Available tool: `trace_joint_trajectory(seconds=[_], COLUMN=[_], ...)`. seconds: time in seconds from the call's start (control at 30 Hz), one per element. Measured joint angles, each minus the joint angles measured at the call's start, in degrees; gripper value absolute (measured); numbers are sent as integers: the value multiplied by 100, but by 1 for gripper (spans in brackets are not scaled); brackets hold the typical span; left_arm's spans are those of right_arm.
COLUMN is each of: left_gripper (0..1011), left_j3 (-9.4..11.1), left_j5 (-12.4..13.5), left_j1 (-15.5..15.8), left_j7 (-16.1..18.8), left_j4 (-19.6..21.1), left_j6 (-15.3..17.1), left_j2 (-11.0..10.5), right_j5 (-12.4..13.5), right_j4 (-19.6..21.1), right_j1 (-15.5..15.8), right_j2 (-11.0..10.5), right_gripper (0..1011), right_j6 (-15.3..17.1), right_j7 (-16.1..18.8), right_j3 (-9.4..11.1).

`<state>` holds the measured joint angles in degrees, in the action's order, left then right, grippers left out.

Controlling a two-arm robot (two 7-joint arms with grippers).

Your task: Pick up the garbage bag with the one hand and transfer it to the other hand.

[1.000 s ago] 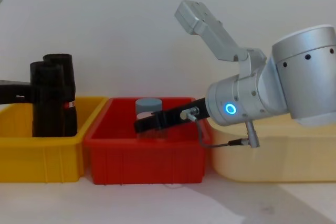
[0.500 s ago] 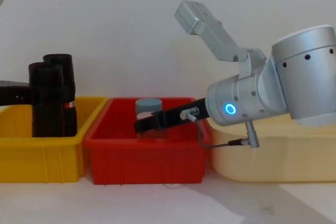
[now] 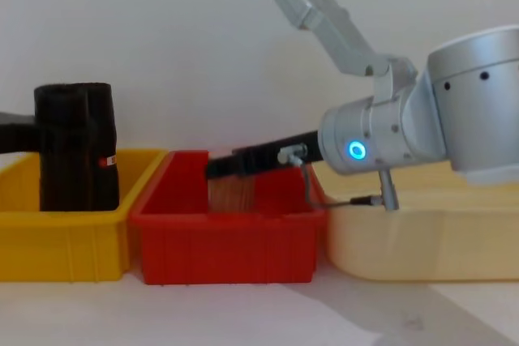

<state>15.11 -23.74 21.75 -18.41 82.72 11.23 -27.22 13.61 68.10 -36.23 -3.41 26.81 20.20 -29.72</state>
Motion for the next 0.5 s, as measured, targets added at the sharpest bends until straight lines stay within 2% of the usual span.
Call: trace_joint_trajectory(seconds=[0.17, 0.3, 0.5], left_gripper=[426, 426, 426], left_j3=[-81, -138, -192], left_j5=[69, 71, -42], left_j1=[-47, -51, 14], left_j7=[108, 134, 65], left_j4=[231, 393, 615], left_j6=[-54, -63, -32], left_j2=[-13, -4, 50], right_j5=[21, 55, 65], right_j4=[170, 491, 908], right_j1=[19, 38, 92], right_j2=[-31, -116, -286], right_gripper=[664, 664, 664], right_j6=[-62, -105, -78], right_j7=[0, -18, -139], right_j3=[42, 126, 272])
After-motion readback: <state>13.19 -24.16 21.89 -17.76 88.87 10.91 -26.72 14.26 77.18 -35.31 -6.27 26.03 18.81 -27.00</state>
